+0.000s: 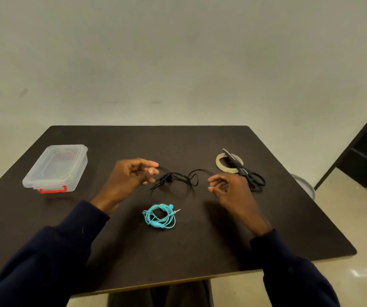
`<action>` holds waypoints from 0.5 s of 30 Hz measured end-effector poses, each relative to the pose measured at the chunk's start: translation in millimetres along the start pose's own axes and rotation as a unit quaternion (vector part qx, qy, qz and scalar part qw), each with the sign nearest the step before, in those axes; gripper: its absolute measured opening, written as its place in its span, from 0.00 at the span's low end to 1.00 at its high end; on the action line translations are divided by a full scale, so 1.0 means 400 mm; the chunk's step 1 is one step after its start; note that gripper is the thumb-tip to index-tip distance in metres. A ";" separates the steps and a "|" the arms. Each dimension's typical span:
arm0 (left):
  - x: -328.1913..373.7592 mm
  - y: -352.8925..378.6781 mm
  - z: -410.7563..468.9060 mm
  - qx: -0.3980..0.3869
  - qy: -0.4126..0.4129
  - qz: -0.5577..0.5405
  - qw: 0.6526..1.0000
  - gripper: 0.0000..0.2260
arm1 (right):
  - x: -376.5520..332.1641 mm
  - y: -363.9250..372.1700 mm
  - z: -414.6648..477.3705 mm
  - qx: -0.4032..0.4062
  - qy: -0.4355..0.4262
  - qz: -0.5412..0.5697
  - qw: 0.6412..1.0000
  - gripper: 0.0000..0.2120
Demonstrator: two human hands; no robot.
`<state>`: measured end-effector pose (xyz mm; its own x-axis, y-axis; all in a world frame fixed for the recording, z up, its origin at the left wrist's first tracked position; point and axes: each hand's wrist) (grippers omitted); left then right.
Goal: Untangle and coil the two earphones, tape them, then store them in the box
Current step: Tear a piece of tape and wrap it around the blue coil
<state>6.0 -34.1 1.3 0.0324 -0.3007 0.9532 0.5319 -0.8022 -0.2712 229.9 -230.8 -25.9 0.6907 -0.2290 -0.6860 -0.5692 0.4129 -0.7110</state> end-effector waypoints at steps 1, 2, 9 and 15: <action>0.000 0.007 0.013 -0.008 0.003 0.005 1.000 0.07 | 0.018 -0.026 0.021 0.029 0.003 -0.033 0.999 0.09; 0.002 0.012 0.026 -0.016 0.006 0.009 1.000 0.07 | 0.036 -0.056 0.044 0.066 0.012 -0.076 0.995 0.10; 0.018 0.014 0.111 -0.047 0.001 0.028 0.999 0.07 | 0.174 -0.153 0.150 -0.009 0.212 -0.221 0.952 0.31; 0.057 0.055 0.202 -0.066 -0.006 0.049 0.997 0.07 | 0.183 -0.118 0.082 0.038 0.165 -0.126 0.977 0.18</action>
<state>86.8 -16.7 27.8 0.0887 -0.3761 0.9223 0.4102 -0.8300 -0.3779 321.7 -238.1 -37.5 0.6152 -0.5991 -0.5125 -0.3563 0.3686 -0.8586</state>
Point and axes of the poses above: each hand's wrist, its own z-axis towards the middle knuckle, its own y-axis out of the palm, x = y × z, and after that the axes turned 12 degrees about -x, right-handed
